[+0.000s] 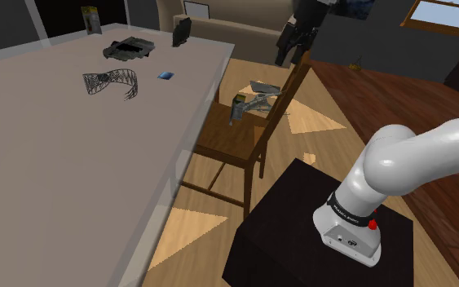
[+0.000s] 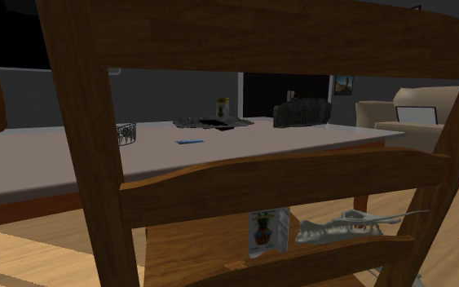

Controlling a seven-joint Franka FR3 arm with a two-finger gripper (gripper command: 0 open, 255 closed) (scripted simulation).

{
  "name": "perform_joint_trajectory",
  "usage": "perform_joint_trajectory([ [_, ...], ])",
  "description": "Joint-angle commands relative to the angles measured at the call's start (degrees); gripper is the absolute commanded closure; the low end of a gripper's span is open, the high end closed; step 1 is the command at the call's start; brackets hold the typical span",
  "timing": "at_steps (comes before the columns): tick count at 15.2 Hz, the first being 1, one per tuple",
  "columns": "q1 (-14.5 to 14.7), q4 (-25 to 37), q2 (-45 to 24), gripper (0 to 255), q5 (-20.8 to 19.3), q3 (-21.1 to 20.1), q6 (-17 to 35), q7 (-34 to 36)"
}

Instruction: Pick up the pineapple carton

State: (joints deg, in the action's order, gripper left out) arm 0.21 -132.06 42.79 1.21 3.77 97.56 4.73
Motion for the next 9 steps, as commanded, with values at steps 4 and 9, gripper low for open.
perform_joint_trajectory([
  [4, -1.21, 0.32, -5.52, 0, -0.06, -0.34, 4.47, 3.11],
  [9, -3.17, 2.21, -15.28, 0, -0.31, -0.56, 11.08, 8.22],
])
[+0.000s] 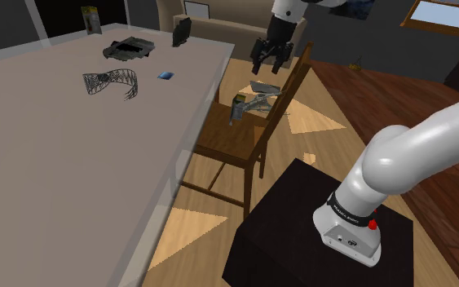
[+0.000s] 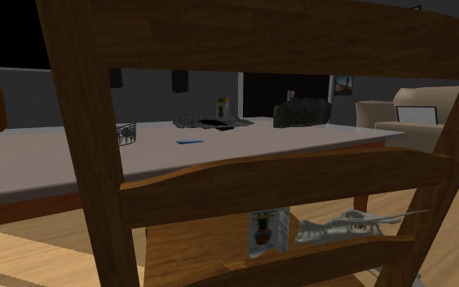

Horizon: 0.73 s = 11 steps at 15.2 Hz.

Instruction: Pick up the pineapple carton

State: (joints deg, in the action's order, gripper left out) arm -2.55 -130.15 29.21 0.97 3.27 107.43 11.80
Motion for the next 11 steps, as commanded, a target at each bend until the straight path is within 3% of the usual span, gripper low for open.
perform_joint_trajectory([
  [1, -0.78, 0.87, -3.72, 0, -0.14, -0.05, 2.39, 2.16],
  [11, -4.05, 9.56, -24.09, 0, -0.63, 1.31, 11.32, 11.76],
])
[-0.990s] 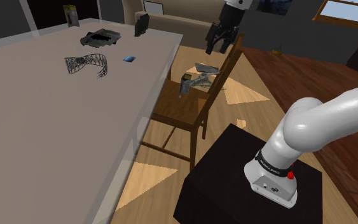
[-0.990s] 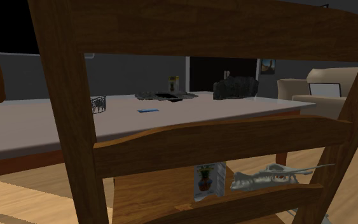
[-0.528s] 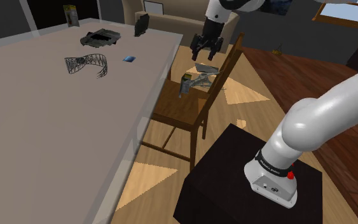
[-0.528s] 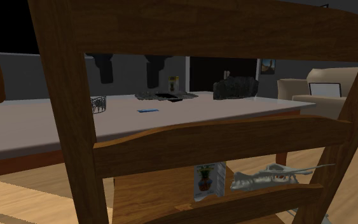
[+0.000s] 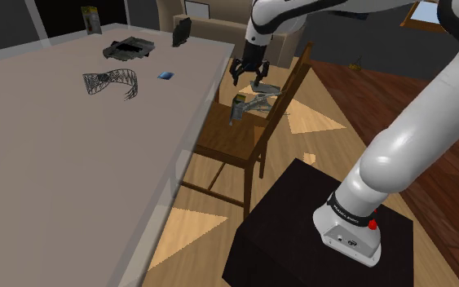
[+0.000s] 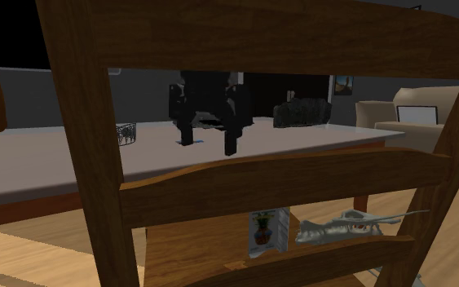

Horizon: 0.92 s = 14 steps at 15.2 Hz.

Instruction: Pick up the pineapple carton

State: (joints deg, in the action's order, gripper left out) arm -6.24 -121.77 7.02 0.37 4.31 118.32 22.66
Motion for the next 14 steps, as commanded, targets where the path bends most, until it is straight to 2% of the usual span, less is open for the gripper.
perform_joint_trajectory([
  [1, -0.65, 2.32, -3.92, 0, -0.01, 0.51, 1.04, 1.79],
  [11, -3.69, 16.0, -24.0, 0, 1.58, 3.55, 4.38, 9.52],
  [14, -3.91, 16.22, -25.77, 0, 1.86, 3.68, 5.74, 9.83],
])
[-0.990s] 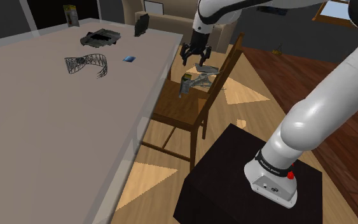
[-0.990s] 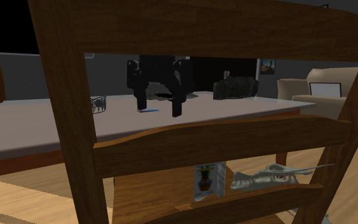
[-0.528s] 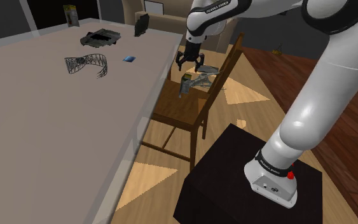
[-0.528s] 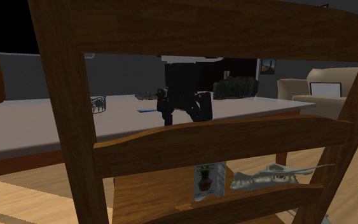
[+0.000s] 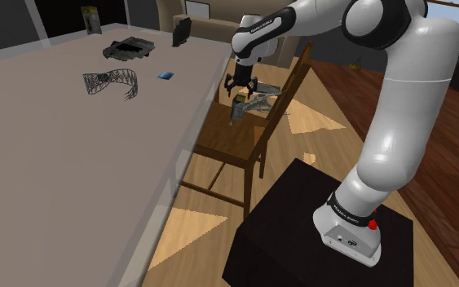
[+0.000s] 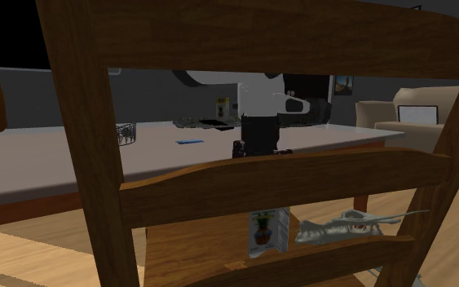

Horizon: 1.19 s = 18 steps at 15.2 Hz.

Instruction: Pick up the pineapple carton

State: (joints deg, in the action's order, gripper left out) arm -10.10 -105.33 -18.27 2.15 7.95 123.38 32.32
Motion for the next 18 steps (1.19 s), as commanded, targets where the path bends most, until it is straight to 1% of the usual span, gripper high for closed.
perform_joint_trajectory([
  [1, -0.07, -0.52, -0.84, 0, 0.14, 0.02, 1.33, 0.12],
  [5, -0.15, -1.57, -2.38, 0, 0.42, -0.1, 3.91, -0.03],
  [7, -0.16, -1.71, -2.61, 0, 0.46, -0.12, 4.28, -0.06],
  [8, -0.16, -1.6, -2.69, 255, 0.47, -0.12, 4.25, -0.05],
  [17, -0.16, -1.7, -2.62, 255, 0.47, -0.11, 4.28, -0.06],
  [18, -0.13, -1.47, -2.21, 255, 0.39, -0.08, 3.64, -0.02],
])
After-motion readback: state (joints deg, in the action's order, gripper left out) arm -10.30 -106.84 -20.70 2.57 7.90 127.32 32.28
